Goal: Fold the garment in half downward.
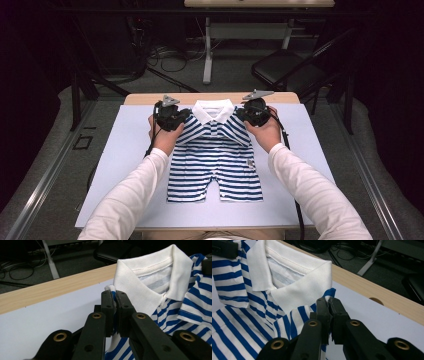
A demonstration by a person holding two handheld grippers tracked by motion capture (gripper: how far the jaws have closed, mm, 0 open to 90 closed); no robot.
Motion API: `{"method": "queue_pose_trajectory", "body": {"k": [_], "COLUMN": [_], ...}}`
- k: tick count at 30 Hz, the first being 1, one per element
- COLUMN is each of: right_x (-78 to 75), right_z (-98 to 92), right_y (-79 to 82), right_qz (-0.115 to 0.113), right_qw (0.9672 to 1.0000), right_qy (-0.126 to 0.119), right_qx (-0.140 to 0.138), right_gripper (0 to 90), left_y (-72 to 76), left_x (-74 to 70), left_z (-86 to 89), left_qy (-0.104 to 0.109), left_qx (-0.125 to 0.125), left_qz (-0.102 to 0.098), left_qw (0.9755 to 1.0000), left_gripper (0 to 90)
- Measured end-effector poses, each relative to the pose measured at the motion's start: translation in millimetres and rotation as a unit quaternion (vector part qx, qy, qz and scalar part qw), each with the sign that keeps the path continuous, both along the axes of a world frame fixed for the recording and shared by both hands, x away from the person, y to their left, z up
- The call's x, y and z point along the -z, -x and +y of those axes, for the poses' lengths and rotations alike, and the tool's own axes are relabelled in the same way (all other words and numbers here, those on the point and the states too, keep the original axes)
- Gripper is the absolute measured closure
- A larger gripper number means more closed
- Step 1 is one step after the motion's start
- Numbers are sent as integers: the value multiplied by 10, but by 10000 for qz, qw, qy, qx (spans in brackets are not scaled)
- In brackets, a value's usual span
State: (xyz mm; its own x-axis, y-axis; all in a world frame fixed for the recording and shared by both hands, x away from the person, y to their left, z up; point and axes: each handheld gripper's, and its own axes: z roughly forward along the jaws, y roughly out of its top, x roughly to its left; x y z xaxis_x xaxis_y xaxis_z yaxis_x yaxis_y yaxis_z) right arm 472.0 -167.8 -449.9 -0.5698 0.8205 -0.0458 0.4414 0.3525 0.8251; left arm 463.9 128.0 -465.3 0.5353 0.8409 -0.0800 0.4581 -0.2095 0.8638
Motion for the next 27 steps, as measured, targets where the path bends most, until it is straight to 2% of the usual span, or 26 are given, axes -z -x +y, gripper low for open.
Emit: {"method": "queue_pose_trajectory", "body": {"k": [11, 18, 25, 27], "right_x": [102, 144, 202, 215], "right_z": [-43, -55, -74, -86], "right_y": [135, 201, 282, 302], "right_qz": [-14, -37, -33, -22], "right_qw": [9999, 9997, 9996, 9996], "right_qy": [-69, -104, -102, -111], "right_qx": [-142, -207, -259, -273], "right_gripper": [872, 872, 871, 871], "left_y": [176, 271, 365, 386], "left_x": [171, 241, 296, 305], "left_z": [58, 73, 70, 69], "left_qy": [229, 359, 369, 304], "left_qx": [21, 44, 98, 137], "left_qz": [83, 45, 7, -14], "left_qw": [9997, 9993, 9993, 9994], "left_gripper": [863, 864, 864, 864]}}
